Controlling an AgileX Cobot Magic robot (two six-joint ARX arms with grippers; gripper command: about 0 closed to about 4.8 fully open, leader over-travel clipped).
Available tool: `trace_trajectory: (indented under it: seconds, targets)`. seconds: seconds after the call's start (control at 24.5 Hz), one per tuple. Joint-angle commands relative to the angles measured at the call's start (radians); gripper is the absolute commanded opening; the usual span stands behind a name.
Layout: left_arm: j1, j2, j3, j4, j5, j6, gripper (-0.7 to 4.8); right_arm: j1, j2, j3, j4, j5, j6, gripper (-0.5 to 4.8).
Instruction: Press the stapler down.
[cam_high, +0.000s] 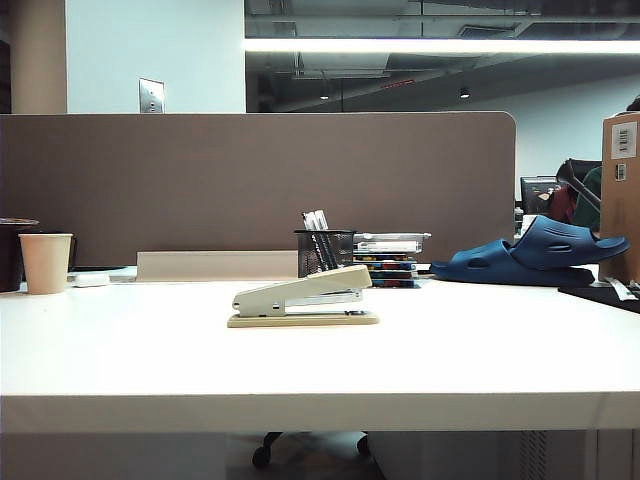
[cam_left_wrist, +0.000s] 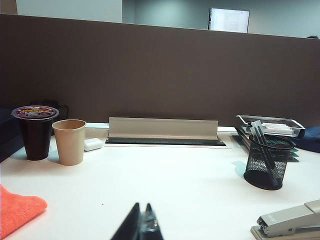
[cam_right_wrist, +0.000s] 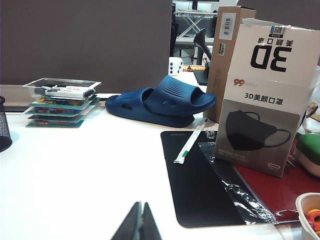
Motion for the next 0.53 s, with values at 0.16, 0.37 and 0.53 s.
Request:
trace_trajectory:
  seconds: [0.16, 0.37, 0.53]
  targets:
    - [0.0, 0.0, 0.001, 0.01, 0.001, -0.001, -0.04, 0.001, -0.007, -0.005, -0.01, 0.005, -0.002, -0.09]
    - [0.0, 0.0, 0.001, 0.01, 0.0, -0.001, -0.04, 0.001, -0.006, -0.005, -0.016, 0.005, -0.002, -0.09]
    - [0.0, 0.0, 0.001, 0.01, 0.001, -0.001, -0.04, 0.001, -0.006, -0.005, -0.016, 0.005, -0.002, -0.09]
